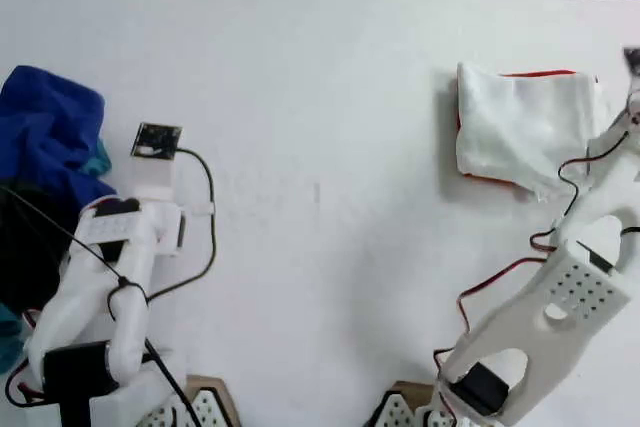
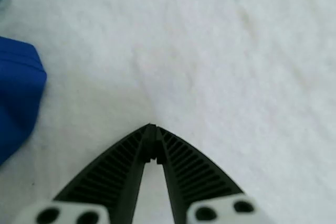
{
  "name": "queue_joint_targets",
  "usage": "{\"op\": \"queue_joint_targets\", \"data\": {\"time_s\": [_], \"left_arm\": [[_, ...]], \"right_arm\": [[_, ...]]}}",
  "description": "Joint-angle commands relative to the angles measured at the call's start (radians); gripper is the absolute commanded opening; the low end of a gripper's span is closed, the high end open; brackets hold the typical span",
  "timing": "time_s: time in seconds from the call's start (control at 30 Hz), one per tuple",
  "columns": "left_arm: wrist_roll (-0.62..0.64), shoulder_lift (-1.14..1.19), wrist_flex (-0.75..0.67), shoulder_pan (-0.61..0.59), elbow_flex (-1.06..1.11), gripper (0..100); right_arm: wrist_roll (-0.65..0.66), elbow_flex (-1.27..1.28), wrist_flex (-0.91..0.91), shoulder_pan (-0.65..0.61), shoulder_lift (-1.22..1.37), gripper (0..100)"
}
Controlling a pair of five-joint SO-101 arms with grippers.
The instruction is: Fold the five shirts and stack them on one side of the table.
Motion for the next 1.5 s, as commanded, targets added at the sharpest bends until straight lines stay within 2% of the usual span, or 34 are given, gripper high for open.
{"op": "queue_joint_targets", "data": {"time_s": [0.0,0.33,0.77,0.97,1.03,1.23,1.47], "left_arm": [[-0.002,-0.034,-0.015,-0.003,-0.005,3],[-0.005,-0.034,-0.015,-0.003,-0.004,3],[-0.006,-0.034,-0.015,-0.003,-0.004,3],[-0.006,-0.034,-0.015,-0.003,-0.004,3],[-0.006,-0.034,-0.015,-0.003,-0.004,3],[-0.006,-0.034,-0.015,-0.003,-0.004,3],[-0.006,-0.034,-0.015,-0.003,-0.004,3]], "right_arm": [[0.046,-0.021,-0.087,-0.001,0.051,2.7],[0.054,-0.020,-0.484,-0.004,0.079,2.7],[0.034,-0.021,-0.440,-0.005,-0.096,2.7],[-0.261,-0.021,-0.539,-0.090,-0.154,2.7],[-0.292,-0.014,-0.613,-0.130,-0.134,2.7],[-0.146,-0.021,-0.816,-0.200,0.042,2.7],[0.011,-0.021,-0.995,-0.199,0.223,2.6]]}}
